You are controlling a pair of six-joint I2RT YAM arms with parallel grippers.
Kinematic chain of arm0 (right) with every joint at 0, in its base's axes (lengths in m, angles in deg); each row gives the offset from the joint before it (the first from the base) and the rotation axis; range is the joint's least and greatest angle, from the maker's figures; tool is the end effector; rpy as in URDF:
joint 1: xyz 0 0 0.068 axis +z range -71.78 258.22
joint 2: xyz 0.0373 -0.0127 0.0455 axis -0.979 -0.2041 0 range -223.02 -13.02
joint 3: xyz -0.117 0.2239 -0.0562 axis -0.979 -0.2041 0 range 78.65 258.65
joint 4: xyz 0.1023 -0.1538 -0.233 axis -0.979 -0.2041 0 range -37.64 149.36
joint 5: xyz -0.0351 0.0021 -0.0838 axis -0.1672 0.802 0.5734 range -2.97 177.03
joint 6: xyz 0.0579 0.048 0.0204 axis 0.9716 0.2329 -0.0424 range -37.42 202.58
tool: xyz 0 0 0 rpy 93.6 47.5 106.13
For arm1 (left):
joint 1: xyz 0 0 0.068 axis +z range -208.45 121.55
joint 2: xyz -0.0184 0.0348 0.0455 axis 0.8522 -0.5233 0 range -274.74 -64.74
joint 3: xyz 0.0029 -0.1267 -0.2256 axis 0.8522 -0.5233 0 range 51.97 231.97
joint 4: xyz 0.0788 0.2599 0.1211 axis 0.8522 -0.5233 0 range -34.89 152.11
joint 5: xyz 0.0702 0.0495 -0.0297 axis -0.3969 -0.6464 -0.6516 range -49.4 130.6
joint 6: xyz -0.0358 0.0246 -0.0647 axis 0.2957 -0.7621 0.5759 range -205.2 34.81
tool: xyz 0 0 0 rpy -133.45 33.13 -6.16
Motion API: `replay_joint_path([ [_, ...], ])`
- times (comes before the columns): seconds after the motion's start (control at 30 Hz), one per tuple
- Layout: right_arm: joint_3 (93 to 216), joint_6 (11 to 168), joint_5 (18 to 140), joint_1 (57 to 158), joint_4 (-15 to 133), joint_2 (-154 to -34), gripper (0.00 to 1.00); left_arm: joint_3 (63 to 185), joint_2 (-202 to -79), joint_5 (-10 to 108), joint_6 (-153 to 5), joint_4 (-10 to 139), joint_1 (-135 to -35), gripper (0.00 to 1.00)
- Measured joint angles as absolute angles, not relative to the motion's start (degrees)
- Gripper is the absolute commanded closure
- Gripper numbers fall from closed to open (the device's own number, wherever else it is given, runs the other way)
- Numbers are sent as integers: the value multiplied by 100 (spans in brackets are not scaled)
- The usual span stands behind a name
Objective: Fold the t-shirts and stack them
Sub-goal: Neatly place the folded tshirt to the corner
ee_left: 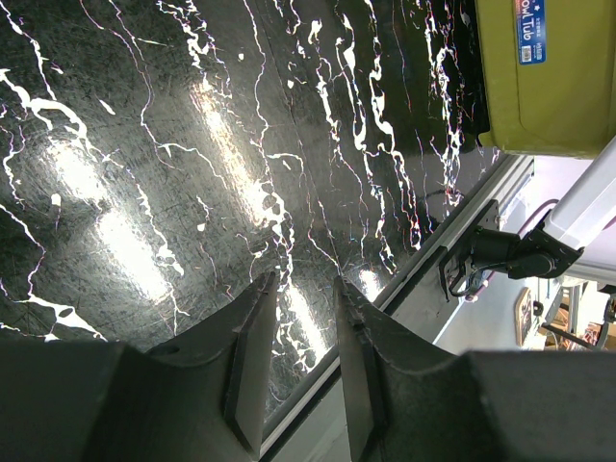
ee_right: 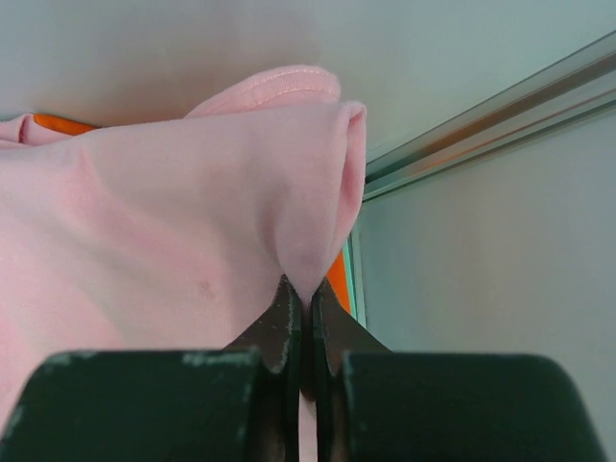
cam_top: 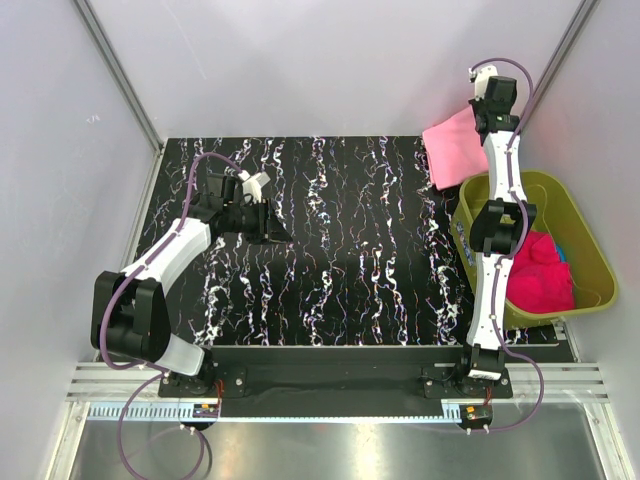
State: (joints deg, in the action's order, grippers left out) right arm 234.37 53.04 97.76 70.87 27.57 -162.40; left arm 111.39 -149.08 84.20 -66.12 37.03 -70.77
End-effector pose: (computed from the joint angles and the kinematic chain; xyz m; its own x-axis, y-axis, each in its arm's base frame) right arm 0.6284 -0.0937 0.2716 -0.5149 -0.4220 -0.7462 0.0444 0.8561 -0.5148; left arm 0.3380 -0.1207 0.2034 -0.8993 -0.0459 -0.4349 0.3108 0.6327 -0.7093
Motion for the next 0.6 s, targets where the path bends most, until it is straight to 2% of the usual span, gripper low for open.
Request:
replay_joint_path([
  [0.27, 23437, 5424, 9852, 7021, 2877, -16393, 98, 11139, -14908, 8420, -6612, 3705, -7077, 65],
  [0.3, 23437, 5440, 9859, 7017, 2875, -16408, 88, 11139, -14908, 8420, -6612, 3705, -7077, 65],
  [0.37, 23437, 5492, 9924, 7015, 2901, -16419, 77, 11139, -14908, 8420, -6612, 3705, -7077, 65],
  [0.4, 23437, 5518, 9990, 7015, 2947, -16428, 66, 11139, -14908, 8420, -6612, 3705, -7079, 65],
  [0.43, 23437, 5531, 10029, 7015, 2998, -16430, 61, 11139, -14908, 8420, -6612, 3705, -7079, 64],
  [0.5, 23443, 5551, 10171, 7010, 3166, -16441, 56, 11139, -14908, 8420, -6612, 3707, -7077, 63],
  [0.53, 23450, 5573, 10261, 7008, 3251, -16441, 50, 11139, -14908, 8420, -6612, 3709, -7077, 63],
  [0.6, 23465, 5645, 10320, 7002, 3371, -16441, 45, 11139, -14908, 8420, -6612, 3709, -7077, 63],
])
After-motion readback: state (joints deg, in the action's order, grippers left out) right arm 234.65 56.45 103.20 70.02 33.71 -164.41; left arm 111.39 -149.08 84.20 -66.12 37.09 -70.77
